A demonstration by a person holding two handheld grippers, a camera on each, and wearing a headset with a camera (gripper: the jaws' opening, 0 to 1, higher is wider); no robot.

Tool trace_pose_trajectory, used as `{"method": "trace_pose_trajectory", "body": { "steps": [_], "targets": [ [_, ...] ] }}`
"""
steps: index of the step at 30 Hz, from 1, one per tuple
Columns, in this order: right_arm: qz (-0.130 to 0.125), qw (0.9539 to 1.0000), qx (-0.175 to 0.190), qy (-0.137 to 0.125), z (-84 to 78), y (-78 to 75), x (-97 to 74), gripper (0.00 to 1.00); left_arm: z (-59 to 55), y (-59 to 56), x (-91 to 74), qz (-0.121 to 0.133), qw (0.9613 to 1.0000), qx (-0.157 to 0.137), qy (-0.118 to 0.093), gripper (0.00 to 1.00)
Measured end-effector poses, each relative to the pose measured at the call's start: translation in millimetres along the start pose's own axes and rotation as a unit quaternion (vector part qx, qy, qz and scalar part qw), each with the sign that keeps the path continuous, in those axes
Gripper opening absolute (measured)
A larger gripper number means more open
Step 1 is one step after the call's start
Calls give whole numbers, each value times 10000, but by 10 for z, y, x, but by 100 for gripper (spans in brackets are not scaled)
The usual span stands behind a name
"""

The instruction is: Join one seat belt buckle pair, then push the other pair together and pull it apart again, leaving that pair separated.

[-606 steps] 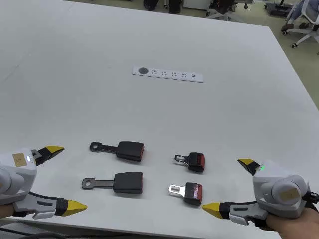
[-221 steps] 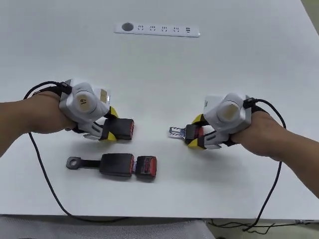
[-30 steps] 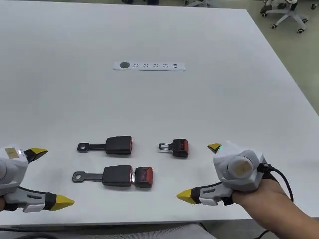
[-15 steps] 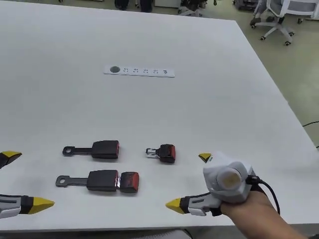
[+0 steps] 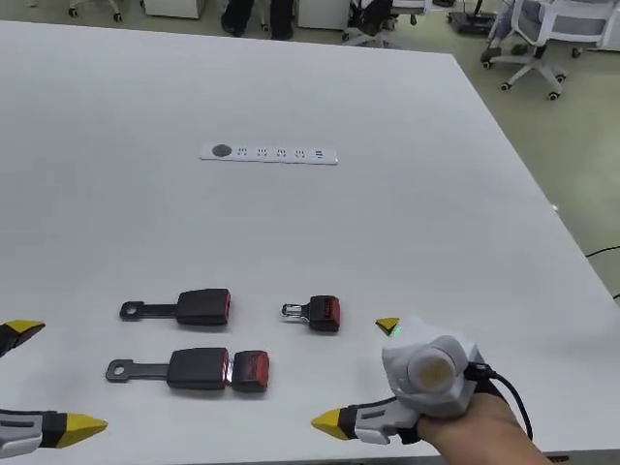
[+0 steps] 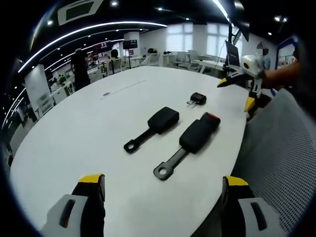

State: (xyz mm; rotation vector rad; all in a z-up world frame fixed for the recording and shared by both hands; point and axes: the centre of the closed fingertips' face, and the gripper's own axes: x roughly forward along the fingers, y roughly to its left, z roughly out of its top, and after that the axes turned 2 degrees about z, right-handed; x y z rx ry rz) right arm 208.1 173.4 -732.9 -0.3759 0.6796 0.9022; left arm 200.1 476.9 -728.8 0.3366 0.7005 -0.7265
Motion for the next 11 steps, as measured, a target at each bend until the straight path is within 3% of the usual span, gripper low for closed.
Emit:
{"method": "trace_pose_trajectory", "body": {
  "steps": [6, 11],
  "targets": [
    [12, 10000, -4, 18, -16, 43, 19, 99, 1, 126, -11, 103, 9999, -72, -95, 100],
    [-132, 9999, -76, 42, -34, 13, 24, 99, -35, 139, -1, 115, 9998, -128, -83, 100]
  ]
}}
